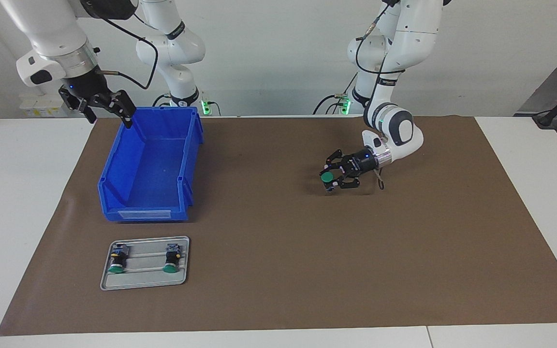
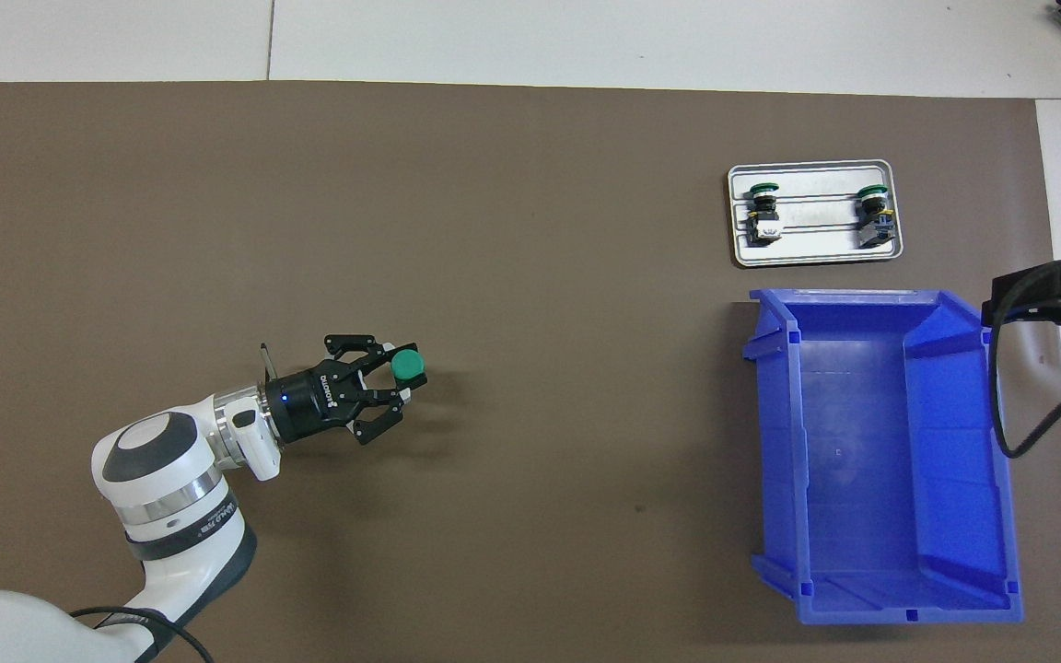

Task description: Place and press button with both arms

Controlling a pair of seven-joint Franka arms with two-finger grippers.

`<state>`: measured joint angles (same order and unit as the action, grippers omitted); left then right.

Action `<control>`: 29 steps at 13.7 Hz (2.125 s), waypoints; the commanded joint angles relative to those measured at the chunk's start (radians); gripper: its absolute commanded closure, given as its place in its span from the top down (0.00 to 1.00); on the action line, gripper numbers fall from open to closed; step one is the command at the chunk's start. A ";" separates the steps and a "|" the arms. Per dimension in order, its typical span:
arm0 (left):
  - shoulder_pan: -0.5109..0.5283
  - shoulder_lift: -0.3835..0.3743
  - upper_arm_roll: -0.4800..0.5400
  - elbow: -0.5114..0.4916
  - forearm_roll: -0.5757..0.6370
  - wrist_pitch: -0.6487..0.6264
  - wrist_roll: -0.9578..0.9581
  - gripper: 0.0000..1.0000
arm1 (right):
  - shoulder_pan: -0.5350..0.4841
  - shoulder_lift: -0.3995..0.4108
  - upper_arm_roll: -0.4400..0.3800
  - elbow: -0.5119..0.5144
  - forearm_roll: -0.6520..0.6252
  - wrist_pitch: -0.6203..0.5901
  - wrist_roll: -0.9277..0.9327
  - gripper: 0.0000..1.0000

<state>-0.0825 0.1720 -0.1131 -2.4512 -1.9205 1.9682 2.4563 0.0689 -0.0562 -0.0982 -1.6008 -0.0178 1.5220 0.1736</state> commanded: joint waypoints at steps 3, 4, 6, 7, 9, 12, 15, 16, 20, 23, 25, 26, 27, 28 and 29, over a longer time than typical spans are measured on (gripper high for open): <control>-0.033 0.081 0.009 0.052 -0.025 -0.008 0.053 0.02 | -0.004 -0.024 0.008 -0.024 -0.001 -0.002 0.009 1.00; -0.034 0.084 0.009 0.052 -0.025 -0.009 0.055 0.02 | -0.004 -0.022 0.008 -0.024 -0.001 -0.002 0.007 1.00; -0.034 0.092 0.009 0.052 -0.023 -0.009 0.056 0.02 | -0.004 -0.024 0.008 -0.024 -0.001 -0.002 0.009 1.00; -0.036 0.099 0.009 0.052 -0.023 -0.011 0.059 0.02 | -0.004 -0.024 0.008 -0.024 -0.001 -0.002 0.007 1.00; -0.037 0.119 0.009 0.052 -0.023 -0.012 0.082 0.03 | -0.004 -0.024 0.008 -0.024 -0.001 -0.002 0.009 1.00; -0.037 0.119 0.009 0.049 -0.022 -0.015 0.084 0.06 | -0.004 -0.024 0.008 -0.024 -0.001 -0.002 0.009 1.00; -0.034 0.118 0.009 0.049 -0.020 -0.015 0.084 0.17 | -0.004 -0.024 0.008 -0.024 -0.001 -0.002 0.007 1.00; -0.030 0.118 0.009 0.047 -0.018 -0.019 0.084 0.22 | -0.004 -0.024 0.008 -0.024 -0.001 -0.002 0.007 1.00; -0.026 0.116 0.009 0.046 -0.012 -0.017 0.082 0.39 | -0.004 -0.024 0.008 -0.024 -0.001 -0.002 0.009 1.00; -0.026 0.115 0.009 0.041 -0.012 -0.017 0.082 0.53 | -0.004 -0.024 0.008 -0.024 -0.001 -0.002 0.009 1.00; -0.026 0.115 0.009 0.040 -0.011 -0.015 0.081 0.57 | -0.004 -0.024 0.008 -0.024 -0.001 -0.002 0.007 1.00; -0.026 0.112 0.009 0.040 -0.009 -0.015 0.081 0.58 | -0.004 -0.024 0.008 -0.024 -0.001 -0.002 0.007 1.00; -0.026 0.110 0.009 0.037 -0.009 -0.014 0.081 0.61 | -0.004 -0.024 0.008 -0.024 -0.001 -0.002 0.007 1.00; -0.025 0.107 0.010 0.037 -0.009 -0.012 0.079 0.62 | -0.004 -0.024 0.008 -0.024 -0.001 -0.002 0.009 1.00; -0.023 0.103 0.010 0.037 -0.008 -0.008 0.075 0.63 | -0.004 -0.024 0.008 -0.024 -0.001 -0.002 0.009 1.00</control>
<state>-0.1016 0.2765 -0.1118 -2.4114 -1.9241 1.9612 2.5157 0.0689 -0.0563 -0.0981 -1.6008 -0.0178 1.5220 0.1736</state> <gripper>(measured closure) 0.405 0.000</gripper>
